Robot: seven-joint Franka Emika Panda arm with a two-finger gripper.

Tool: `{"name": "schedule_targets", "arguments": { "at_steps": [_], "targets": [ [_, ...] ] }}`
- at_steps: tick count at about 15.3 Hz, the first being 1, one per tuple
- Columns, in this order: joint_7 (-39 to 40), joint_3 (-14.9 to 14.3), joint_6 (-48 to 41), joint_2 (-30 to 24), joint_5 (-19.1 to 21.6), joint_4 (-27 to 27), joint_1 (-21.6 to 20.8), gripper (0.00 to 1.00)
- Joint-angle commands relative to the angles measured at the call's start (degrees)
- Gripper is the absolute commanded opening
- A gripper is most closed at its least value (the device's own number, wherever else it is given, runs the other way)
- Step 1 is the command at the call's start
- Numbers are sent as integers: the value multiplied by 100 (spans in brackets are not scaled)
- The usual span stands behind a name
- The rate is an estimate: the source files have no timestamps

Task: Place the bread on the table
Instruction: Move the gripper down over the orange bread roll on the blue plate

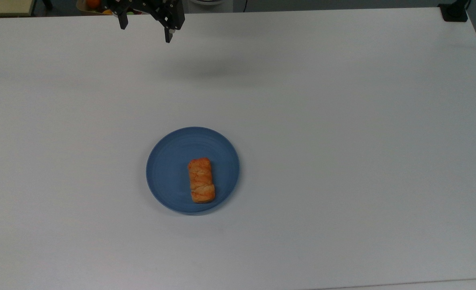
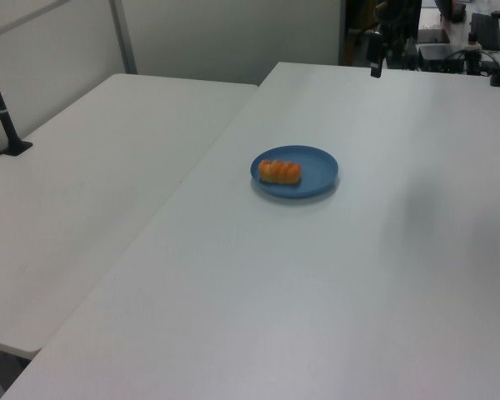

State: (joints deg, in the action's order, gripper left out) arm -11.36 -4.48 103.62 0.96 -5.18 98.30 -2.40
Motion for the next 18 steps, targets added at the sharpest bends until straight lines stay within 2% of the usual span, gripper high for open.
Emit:
{"name": "schedule_targets", "arguments": {
  "at_steps": [1,5,11,14,18],
  "targets": [
    [325,-645,-70,1218,757,-1500,-329,100],
    [477,-641,35,1854,1097,-2129,-296,100],
    [407,-562,1176,2671,1098,-2333,-375,100],
    [380,-562,2178,3312,1054,-2359,-708,100],
    [389,-580,2610,3867,992,-2333,-1043,100]
  ]
}}
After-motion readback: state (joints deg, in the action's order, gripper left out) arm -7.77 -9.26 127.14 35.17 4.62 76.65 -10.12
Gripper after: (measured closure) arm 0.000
